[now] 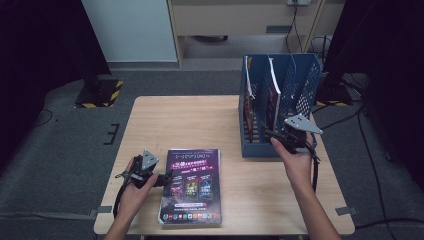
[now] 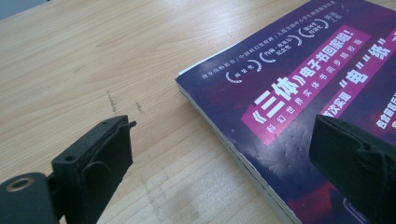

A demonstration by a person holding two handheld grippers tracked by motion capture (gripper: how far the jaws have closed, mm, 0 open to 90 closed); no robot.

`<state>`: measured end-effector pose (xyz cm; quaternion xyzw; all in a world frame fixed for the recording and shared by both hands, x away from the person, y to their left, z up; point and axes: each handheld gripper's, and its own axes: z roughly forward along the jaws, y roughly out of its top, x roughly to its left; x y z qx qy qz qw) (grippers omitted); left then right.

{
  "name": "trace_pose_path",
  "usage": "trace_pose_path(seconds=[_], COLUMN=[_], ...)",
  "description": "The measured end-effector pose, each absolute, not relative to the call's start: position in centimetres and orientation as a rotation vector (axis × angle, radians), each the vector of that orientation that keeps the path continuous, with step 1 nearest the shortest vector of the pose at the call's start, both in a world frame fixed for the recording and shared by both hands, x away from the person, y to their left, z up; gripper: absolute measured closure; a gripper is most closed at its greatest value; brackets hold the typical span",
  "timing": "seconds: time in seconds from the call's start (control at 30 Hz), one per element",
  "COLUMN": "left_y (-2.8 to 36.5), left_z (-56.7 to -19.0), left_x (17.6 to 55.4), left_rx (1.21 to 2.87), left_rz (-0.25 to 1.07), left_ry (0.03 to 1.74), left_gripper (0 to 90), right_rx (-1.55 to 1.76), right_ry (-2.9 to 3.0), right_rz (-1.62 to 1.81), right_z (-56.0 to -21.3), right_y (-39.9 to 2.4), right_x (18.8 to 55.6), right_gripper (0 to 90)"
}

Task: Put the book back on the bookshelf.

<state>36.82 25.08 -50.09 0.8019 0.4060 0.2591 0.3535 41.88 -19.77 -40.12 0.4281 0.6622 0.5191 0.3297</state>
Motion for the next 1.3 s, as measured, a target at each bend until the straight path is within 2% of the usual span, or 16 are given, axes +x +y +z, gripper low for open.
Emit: trace_pose_path(seconds=[0.3,0.67,0.83,0.9,0.97,1.0,1.1,1.3], left_y=[25.3,24.5,24.6,24.7,24.6,24.6,24.3,24.4], left_z=[-49.9,-50.1,-50.1,-50.1,-50.2,-50.2,-50.2,-50.3], left_x=[36.8,36.7,36.8,36.8,36.8,36.8,36.8,36.8], left_rx=[2.046,2.062,2.039,2.048,2.058,2.062,2.079,2.061], left_rz=[0.68,0.632,0.601,0.605,0.587,0.577,0.576,0.483], left_ry=[1.055,1.023,1.057,1.063,1.059,1.058,1.048,1.053], left_gripper=[4.9,4.9,5.9,9.0,11.4,16.3,21.3,20.8], right_rx=[1.089,1.031,1.042,1.04,1.036,1.04,1.04,1.027], right_ry=[1.803,1.976,2.019,2.023,2.04,2.049,2.077,2.102], right_rz=[1.402,1.411,1.427,1.415,1.412,1.408,1.397,1.372], right_z=[-41.9,-44.9,-45.8,-46.0,-46.3,-46.4,-46.7,-46.9], right_y=[-17.8,-13.2,-12.3,-12.2,-12.2,-12.2,-12.1,-11.8], right_x=[40.9,39.2,38.8,38.7,38.7,38.6,38.6,38.5], right_gripper=[23.8,24.2,32.5,39.3,41.9,43.4,45.0,44.6])
